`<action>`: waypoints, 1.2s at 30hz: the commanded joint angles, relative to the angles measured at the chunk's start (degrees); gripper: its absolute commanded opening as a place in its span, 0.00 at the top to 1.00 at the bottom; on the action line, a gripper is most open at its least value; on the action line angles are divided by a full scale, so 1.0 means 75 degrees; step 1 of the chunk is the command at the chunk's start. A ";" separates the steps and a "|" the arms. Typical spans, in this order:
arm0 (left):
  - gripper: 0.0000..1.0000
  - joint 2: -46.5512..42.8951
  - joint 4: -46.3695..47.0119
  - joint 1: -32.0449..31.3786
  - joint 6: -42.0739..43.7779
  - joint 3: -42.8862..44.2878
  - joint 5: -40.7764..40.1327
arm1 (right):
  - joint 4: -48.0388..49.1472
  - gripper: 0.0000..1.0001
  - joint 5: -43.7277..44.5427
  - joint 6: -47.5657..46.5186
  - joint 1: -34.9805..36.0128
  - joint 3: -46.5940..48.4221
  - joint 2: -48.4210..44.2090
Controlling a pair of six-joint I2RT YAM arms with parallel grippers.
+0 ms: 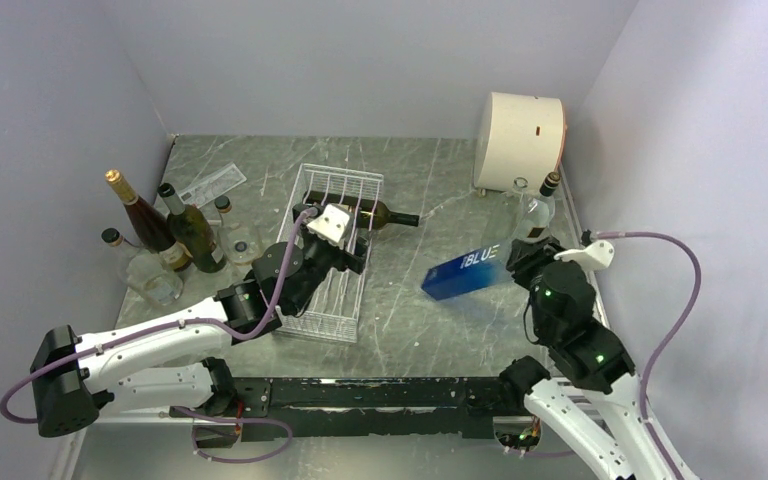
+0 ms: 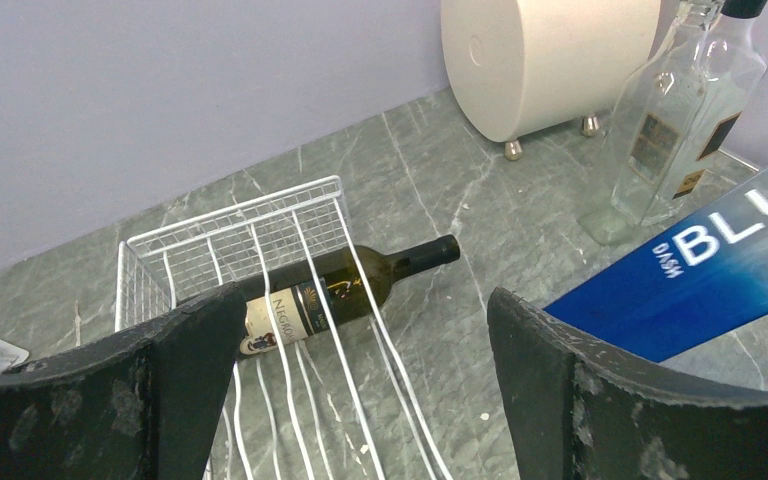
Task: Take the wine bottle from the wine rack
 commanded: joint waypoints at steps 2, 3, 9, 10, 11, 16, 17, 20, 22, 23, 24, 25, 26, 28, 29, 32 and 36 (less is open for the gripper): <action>0.07 -0.0091 0.0125 0.0002 -0.0063 0.0121 0.0075 | 0.1803 1.00 -0.1683 -0.3676 -0.0016 0.1255 0.0268; 0.07 -0.0126 0.0145 -0.0001 -0.0062 0.0098 0.0105 | 0.1749 1.00 -0.1969 -0.3936 -0.0023 0.1551 0.0584; 0.07 -0.0055 0.0133 -0.0007 0.0024 0.0103 -0.0079 | 0.1272 1.00 -0.2838 -0.4795 -0.0018 0.3008 0.2499; 0.08 -0.0059 0.0091 -0.0016 0.0006 0.0137 -0.0069 | 0.1548 1.00 -0.2962 -0.4895 -0.0018 0.3025 0.2626; 0.08 -0.0084 0.0071 -0.0011 -0.0003 0.0140 -0.0039 | 0.1724 1.00 -0.3024 -0.4992 -0.0024 0.3067 0.2770; 0.08 -0.0286 0.0260 -0.0016 0.0153 0.0000 -0.0110 | 0.2688 1.00 -0.2772 -0.5490 -0.0018 0.3282 0.3488; 0.07 -0.0307 0.0305 -0.0011 0.0200 -0.0019 -0.0190 | 0.2923 1.00 -0.2737 -0.5622 -0.0018 0.3269 0.3584; 0.08 -0.0349 0.0270 -0.0010 0.0239 0.0011 -0.0210 | 0.3675 1.00 -0.2626 -0.5902 -0.0018 0.3185 0.3886; 0.08 -0.0382 0.0262 -0.0010 0.0215 0.0020 -0.0148 | 0.4090 1.00 -0.2437 -0.5999 -0.0019 0.3170 0.4110; 0.08 -0.0398 0.0239 -0.0016 0.0203 0.0030 -0.0104 | 0.4348 1.00 -0.2267 -0.6065 -0.0017 0.3117 0.4217; 0.08 -0.0408 0.0232 -0.0021 0.0202 0.0037 -0.0072 | 0.4664 1.00 -0.2110 -0.6140 -0.0018 0.3016 0.4314; 0.09 -0.0426 0.0231 -0.0023 0.0210 0.0032 -0.0037 | 0.4989 1.00 -0.1996 -0.6252 -0.0018 0.2911 0.4365; 0.09 -0.0423 0.0247 -0.0022 0.0205 0.0021 -0.0047 | 0.5311 1.00 -0.1769 -0.6344 -0.0018 0.2815 0.4417; 0.08 -0.0415 0.0277 -0.0022 0.0223 0.0009 -0.0128 | 0.5793 1.00 -0.1540 -0.6451 -0.0018 0.2698 0.4534; 0.08 -0.0426 0.0253 -0.0032 0.0216 0.0020 -0.0132 | 0.5961 1.00 -0.1392 -0.6531 -0.0018 0.2639 0.4609; 0.09 -0.0448 0.0231 -0.0036 0.0193 0.0027 -0.0037 | 0.6544 1.00 -0.1107 -0.6747 -0.0020 0.2360 0.4688; 0.09 -0.0459 0.0197 -0.0048 0.0155 0.0055 0.0028 | 0.7365 1.00 -0.0817 -0.6935 -0.0070 0.1857 0.4829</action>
